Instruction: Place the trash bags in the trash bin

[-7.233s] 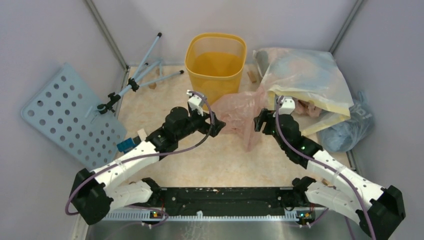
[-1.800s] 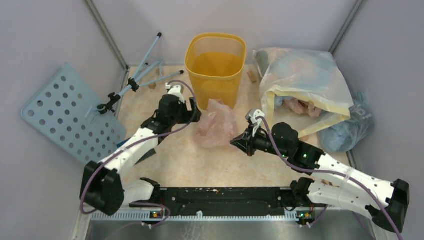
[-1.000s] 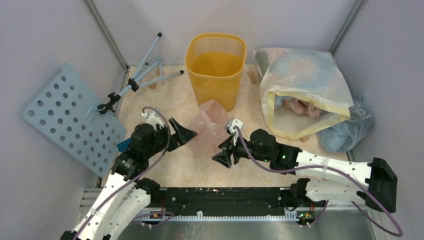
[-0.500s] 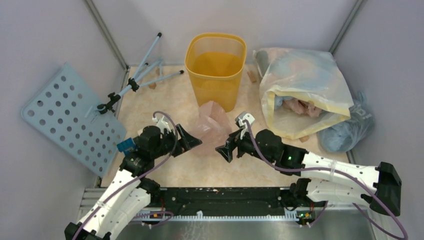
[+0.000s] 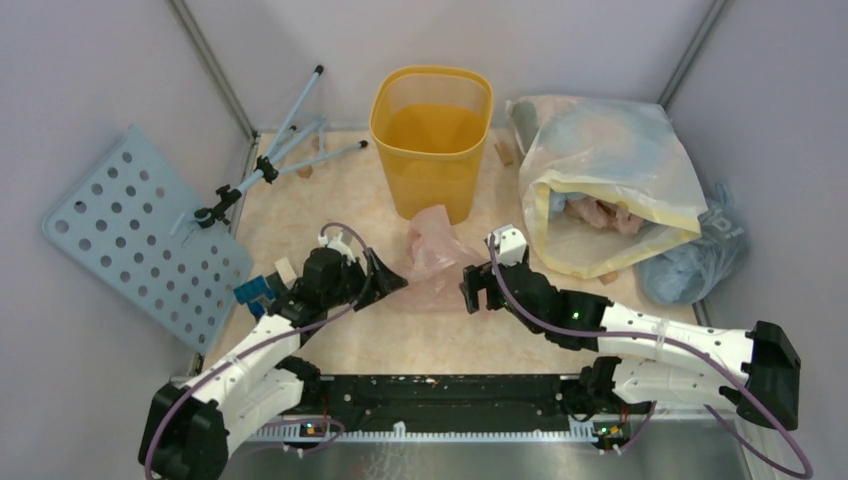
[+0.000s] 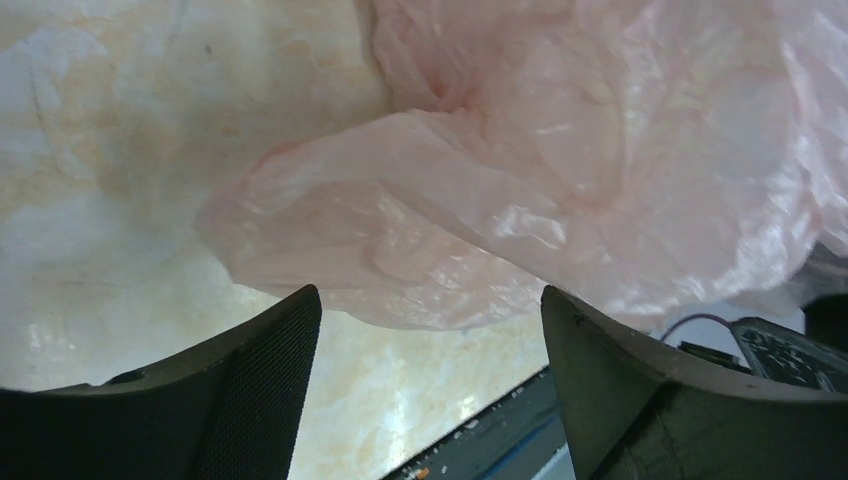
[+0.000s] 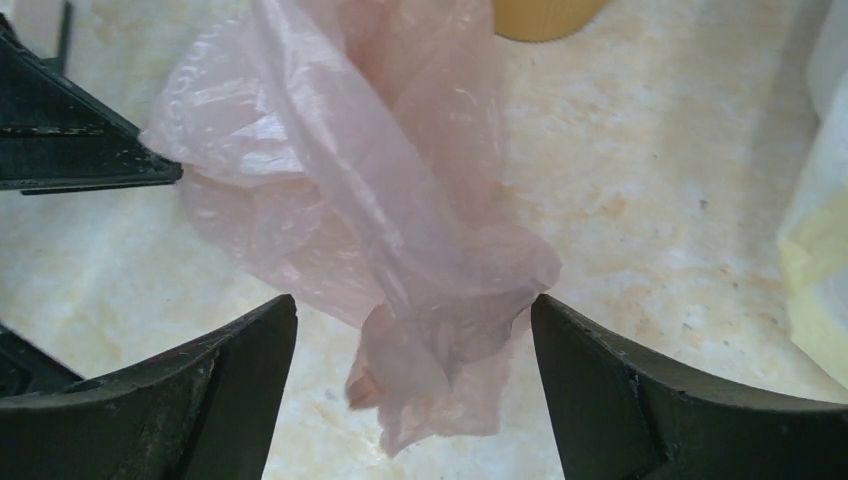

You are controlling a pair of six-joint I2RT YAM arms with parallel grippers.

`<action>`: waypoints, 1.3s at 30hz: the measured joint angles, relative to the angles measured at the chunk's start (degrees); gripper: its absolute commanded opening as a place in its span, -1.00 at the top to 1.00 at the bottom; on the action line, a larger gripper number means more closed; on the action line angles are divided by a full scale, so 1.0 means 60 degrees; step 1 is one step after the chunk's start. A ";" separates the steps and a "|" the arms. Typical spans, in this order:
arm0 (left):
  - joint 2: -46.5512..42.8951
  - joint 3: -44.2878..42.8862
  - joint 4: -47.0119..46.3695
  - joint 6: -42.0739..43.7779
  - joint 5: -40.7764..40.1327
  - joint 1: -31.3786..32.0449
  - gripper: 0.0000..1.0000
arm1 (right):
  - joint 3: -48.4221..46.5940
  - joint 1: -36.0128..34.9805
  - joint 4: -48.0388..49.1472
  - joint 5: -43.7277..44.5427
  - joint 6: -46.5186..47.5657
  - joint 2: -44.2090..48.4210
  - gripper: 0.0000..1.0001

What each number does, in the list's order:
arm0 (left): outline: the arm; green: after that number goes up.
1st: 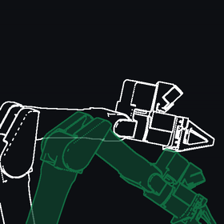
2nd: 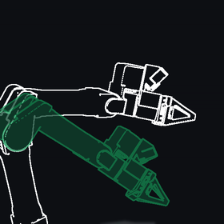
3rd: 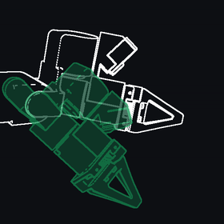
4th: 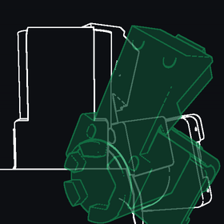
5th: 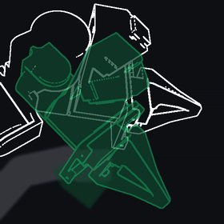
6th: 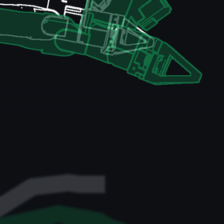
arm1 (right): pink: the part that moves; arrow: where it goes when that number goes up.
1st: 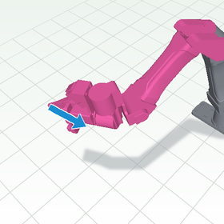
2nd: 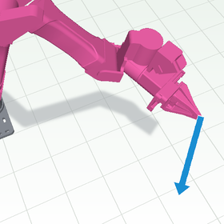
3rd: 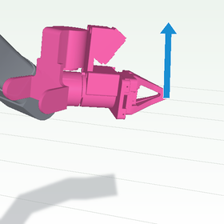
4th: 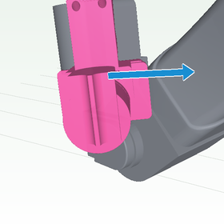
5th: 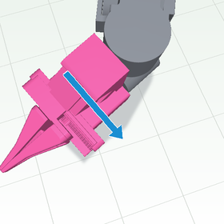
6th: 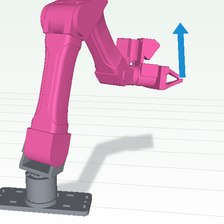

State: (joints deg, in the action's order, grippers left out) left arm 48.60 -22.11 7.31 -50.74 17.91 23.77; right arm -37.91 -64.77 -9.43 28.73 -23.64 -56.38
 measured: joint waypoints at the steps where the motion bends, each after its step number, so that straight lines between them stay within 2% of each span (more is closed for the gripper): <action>1: 0.0219 0.0000 -0.0135 0.0029 -0.0106 0.0000 -0.70 | 0.0000 0.0000 -0.0197 0.0237 -0.0095 0.0000 -0.72; 7: 0.1537 -0.0033 -0.0681 0.0404 -0.0852 0.0000 -0.67 | 0.0000 0.0000 -0.1290 0.1708 -0.0707 -0.0004 -0.73; 12: 0.2251 -0.0164 -0.1140 0.0732 -0.1479 -0.0015 -0.60 | 0.0000 0.0000 -0.1767 0.2455 -0.1009 -0.0007 -0.38; 16: 0.2914 -0.0517 -0.1399 0.0984 -0.1825 -0.0058 -0.55 | 0.0000 0.0000 -0.1741 0.2346 -0.0984 0.0004 -0.21; 19: 0.3319 -0.0798 -0.1603 0.1158 -0.2033 -0.0138 -0.47 | 0.0011 0.0000 -0.1570 0.1723 -0.0721 0.0142 0.01; 23: 0.3887 -0.1115 -0.1971 0.1515 -0.2167 -0.0310 -0.35 | 0.0204 0.0000 -0.1042 0.0109 -0.0200 0.0616 0.24; 26: 0.4492 -0.1366 -0.2317 0.1803 -0.2102 -0.0408 -0.17 | 0.0474 -0.0015 -0.0433 -0.1545 0.0106 0.0750 0.31; 31: 0.5606 -0.1803 -0.3246 0.2237 -0.1315 -0.0444 -0.07 | 0.0710 -0.0831 0.0725 -0.3060 0.0441 0.0237 0.46; 36: 0.6102 -0.1821 -0.4557 0.2211 -0.0579 -0.0299 -0.08 | 0.0168 -0.1963 0.1588 -0.3646 0.0718 -0.1144 0.43; 38: 0.6331 -0.2036 -0.4743 0.2248 -0.0525 0.0058 -0.12 | -0.0299 -0.2342 0.1887 -0.3756 0.0863 -0.1785 0.31; 39: 0.6470 -0.2222 -0.4783 0.2284 -0.0528 0.0310 -0.15 | -0.0506 -0.2506 0.1989 -0.3763 0.0929 -0.2022 0.18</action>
State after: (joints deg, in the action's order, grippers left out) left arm 87.42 -35.44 -21.39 -37.04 14.74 25.63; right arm -40.95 -79.81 2.50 6.15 -18.06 -68.51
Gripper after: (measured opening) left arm 0.544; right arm 0.294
